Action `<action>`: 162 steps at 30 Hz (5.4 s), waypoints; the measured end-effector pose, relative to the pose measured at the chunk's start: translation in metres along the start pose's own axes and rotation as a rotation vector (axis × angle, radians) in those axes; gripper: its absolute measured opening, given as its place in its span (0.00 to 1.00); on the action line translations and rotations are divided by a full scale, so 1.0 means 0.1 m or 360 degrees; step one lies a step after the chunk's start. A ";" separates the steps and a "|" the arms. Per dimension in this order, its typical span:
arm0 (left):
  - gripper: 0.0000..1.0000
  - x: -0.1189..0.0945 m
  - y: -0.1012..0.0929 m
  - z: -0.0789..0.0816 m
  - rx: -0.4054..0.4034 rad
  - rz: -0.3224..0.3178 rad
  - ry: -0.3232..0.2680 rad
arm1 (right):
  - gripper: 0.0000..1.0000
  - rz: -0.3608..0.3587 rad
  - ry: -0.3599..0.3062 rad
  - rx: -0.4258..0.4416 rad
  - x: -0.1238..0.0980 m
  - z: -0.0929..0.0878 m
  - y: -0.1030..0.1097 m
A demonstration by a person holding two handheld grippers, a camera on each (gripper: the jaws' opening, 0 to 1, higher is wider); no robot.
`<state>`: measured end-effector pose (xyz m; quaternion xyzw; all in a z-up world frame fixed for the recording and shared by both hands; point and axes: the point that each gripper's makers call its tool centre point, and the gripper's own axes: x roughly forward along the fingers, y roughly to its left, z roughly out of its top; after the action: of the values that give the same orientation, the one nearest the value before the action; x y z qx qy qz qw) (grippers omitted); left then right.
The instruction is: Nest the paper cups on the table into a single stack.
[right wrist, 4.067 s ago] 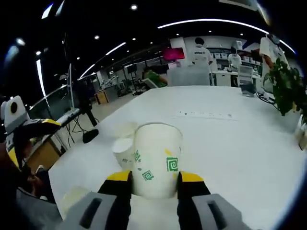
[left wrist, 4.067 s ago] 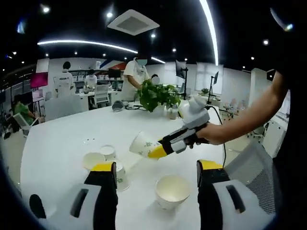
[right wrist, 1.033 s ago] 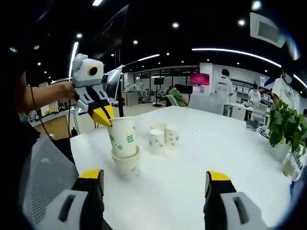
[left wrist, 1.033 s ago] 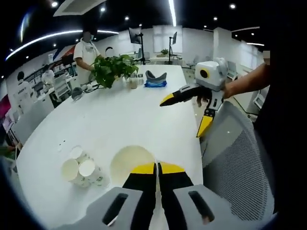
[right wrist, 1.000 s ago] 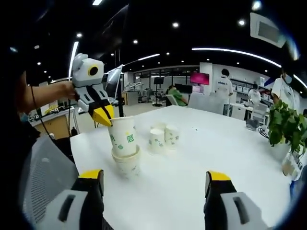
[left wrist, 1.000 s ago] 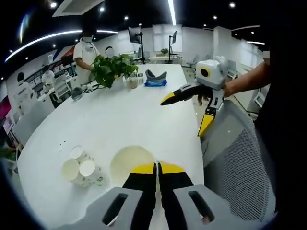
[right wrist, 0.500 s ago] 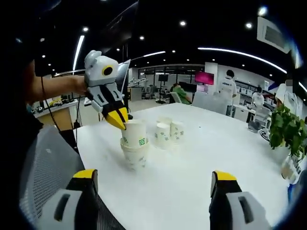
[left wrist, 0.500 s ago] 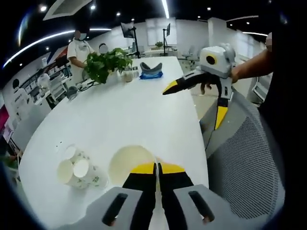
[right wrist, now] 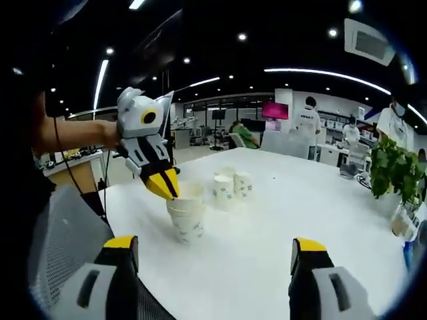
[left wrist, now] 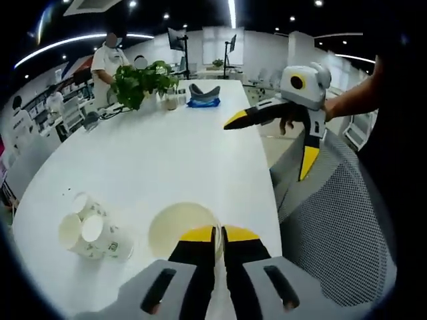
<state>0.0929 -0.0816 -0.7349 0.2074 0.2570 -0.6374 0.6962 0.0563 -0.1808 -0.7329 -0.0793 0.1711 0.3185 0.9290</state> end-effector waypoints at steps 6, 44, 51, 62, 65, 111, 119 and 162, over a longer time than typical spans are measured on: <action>0.00 0.03 0.00 -0.02 -0.0043 -0.0023 -0.0025 | 0.94 0.0009 0.0009 -0.0041 0.04 0.00 0.06; 0.45 -0.61 1.34 0.16 -0.0158 0.0545 -0.0470 | 0.98 0.0052 0.0024 0.0010 0.06 -0.03 0.11; 0.45 -0.55 1.60 -0.01 -0.0204 0.0590 -0.0427 | 0.98 0.0047 0.0027 0.0019 0.06 -0.04 0.10; 0.38 -0.43 1.86 -0.14 -0.0177 0.0604 -0.0355 | 0.97 0.0041 0.0041 0.0007 0.06 -0.05 0.09; 0.33 -0.45 2.01 -0.21 -0.0166 0.0595 -0.0334 | 0.97 0.0039 0.0043 0.0009 0.06 -0.06 0.08; 0.00 -0.33 2.03 -0.55 0.0214 0.0470 0.0287 | 0.93 0.0035 0.0076 0.0000 0.06 -0.09 0.08; 0.00 -0.52 1.97 -0.44 0.0106 0.0499 0.0225 | 0.93 0.0033 0.0057 -0.0001 0.06 -0.07 0.08; 0.00 -0.57 0.29 0.50 0.0176 0.0090 0.0022 | 0.93 0.0025 0.0045 -0.0004 0.05 -0.06 0.05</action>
<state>0.1235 -0.0653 -0.6616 0.2570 0.2202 -0.6291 0.6997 0.0550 -0.1755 -0.7410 -0.0835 0.1843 0.3248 0.9239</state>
